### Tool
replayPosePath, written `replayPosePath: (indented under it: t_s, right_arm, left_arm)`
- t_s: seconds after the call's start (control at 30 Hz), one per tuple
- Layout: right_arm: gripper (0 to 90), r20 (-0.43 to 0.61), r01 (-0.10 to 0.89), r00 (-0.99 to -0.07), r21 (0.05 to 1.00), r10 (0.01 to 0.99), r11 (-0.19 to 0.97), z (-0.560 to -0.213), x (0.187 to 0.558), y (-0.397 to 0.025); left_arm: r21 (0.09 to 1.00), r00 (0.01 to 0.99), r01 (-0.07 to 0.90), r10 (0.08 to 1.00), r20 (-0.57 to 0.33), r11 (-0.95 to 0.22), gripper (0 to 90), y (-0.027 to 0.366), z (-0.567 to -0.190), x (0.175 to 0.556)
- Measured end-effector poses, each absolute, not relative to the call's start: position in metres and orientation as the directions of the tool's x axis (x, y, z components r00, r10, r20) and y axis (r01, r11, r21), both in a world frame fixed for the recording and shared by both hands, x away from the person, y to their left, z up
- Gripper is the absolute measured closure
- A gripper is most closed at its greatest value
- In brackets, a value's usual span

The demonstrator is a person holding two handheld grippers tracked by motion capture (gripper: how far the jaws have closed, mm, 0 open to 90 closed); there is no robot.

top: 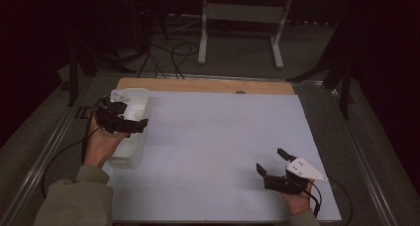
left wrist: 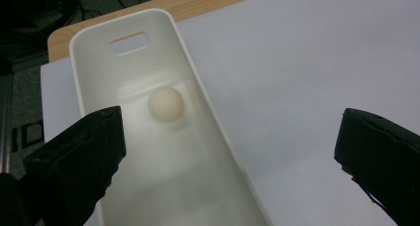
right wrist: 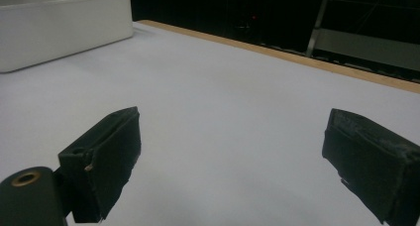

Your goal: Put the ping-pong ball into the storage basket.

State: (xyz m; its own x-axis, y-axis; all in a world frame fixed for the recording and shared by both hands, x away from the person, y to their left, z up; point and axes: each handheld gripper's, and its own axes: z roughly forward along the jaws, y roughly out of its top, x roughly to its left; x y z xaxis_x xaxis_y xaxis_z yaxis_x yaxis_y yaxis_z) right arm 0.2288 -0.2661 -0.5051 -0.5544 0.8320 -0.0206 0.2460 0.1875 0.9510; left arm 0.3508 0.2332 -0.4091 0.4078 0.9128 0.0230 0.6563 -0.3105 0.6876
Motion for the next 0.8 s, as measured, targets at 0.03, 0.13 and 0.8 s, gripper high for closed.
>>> replayPosePath:
  t_s: [0.03,0.13,0.8]
  right_arm:
    - [7.8,-0.021,0.246,-0.554,0.951,0.832,0.188,-0.5051,0.2288,-0.2663]
    - [7.8,-0.022,0.246,-0.553,0.951,0.833,0.188,-0.5049,0.2288,-0.2665]
    - [7.9,-0.024,0.243,-0.555,0.951,0.831,0.190,-0.5046,0.2285,-0.2664]
  left_arm:
    - [0.689,0.412,0.654,0.911,0.022,-0.312,0.0,0.2330,-0.4088,0.3508]
    - [0.691,0.415,0.650,0.909,0.023,-0.315,0.0,0.2317,-0.4084,0.3507]
    - [0.709,0.448,0.622,0.894,0.026,-0.333,0.0,0.2240,-0.4046,0.3476]
